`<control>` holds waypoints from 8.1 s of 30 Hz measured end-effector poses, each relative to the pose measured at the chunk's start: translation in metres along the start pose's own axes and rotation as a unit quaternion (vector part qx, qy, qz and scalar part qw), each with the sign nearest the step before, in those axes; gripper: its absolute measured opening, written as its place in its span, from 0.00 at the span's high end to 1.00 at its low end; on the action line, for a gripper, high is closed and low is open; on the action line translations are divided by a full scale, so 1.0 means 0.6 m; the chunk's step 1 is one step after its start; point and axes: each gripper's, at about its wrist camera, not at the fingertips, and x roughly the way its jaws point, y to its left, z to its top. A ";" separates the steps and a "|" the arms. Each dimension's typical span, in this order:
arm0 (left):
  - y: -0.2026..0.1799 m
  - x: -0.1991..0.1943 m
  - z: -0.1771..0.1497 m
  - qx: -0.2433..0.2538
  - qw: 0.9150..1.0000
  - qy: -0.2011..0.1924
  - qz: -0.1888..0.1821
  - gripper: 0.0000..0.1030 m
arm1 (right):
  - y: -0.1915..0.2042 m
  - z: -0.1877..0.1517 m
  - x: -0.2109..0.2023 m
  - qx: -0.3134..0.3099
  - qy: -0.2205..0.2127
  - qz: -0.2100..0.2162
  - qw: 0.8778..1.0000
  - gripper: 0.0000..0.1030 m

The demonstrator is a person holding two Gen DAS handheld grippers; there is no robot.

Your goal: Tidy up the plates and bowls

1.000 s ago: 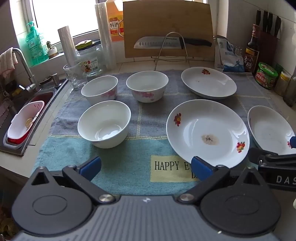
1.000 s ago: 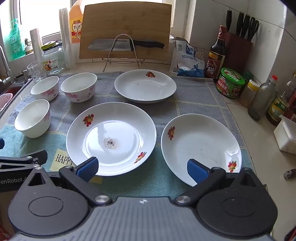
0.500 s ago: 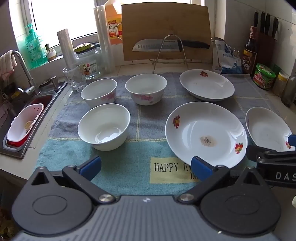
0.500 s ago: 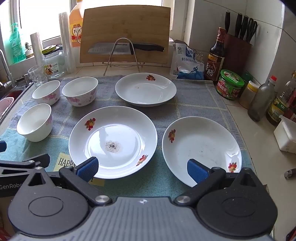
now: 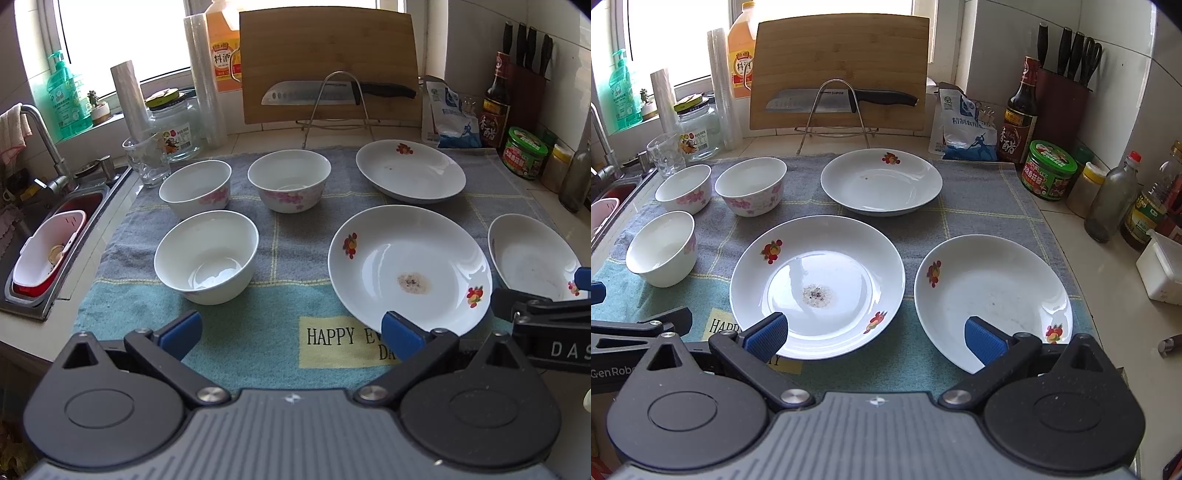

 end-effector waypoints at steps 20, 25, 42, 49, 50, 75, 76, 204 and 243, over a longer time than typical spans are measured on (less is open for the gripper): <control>0.001 0.001 0.004 0.006 1.000 -0.002 0.003 0.01 | 0.003 0.004 0.001 -0.002 -0.003 -0.003 1.000 0.00; 0.003 0.003 0.005 0.007 1.000 0.001 0.000 0.01 | 0.003 0.004 0.001 -0.002 -0.003 -0.003 1.000 0.00; 0.001 0.004 0.005 0.011 1.000 0.000 -0.001 0.01 | 0.004 0.004 0.000 -0.002 -0.005 -0.004 1.000 0.00; 0.001 0.004 0.006 0.012 1.000 0.000 -0.001 0.01 | 0.005 0.005 -0.002 -0.004 -0.006 -0.005 1.000 0.00; 0.001 0.004 0.006 0.012 1.000 0.000 -0.001 0.01 | 0.005 0.005 -0.002 -0.003 -0.006 -0.005 1.000 0.00; 0.030 0.021 0.032 0.026 0.998 -0.024 -0.048 0.01 | 0.020 0.005 -0.002 0.003 -0.025 -0.014 1.000 0.00; 0.033 0.022 0.033 0.025 0.998 -0.028 -0.050 0.01 | 0.020 0.004 -0.004 0.003 -0.030 -0.014 0.999 0.00; -0.487 0.337 0.272 0.407 0.821 0.140 -0.376 0.33 | -0.307 -0.059 0.180 -0.074 -0.052 0.073 0.993 0.00; -0.530 0.391 0.312 0.378 0.845 0.097 -0.367 0.22 | -0.366 -0.018 0.237 -0.060 -0.047 0.067 0.995 0.00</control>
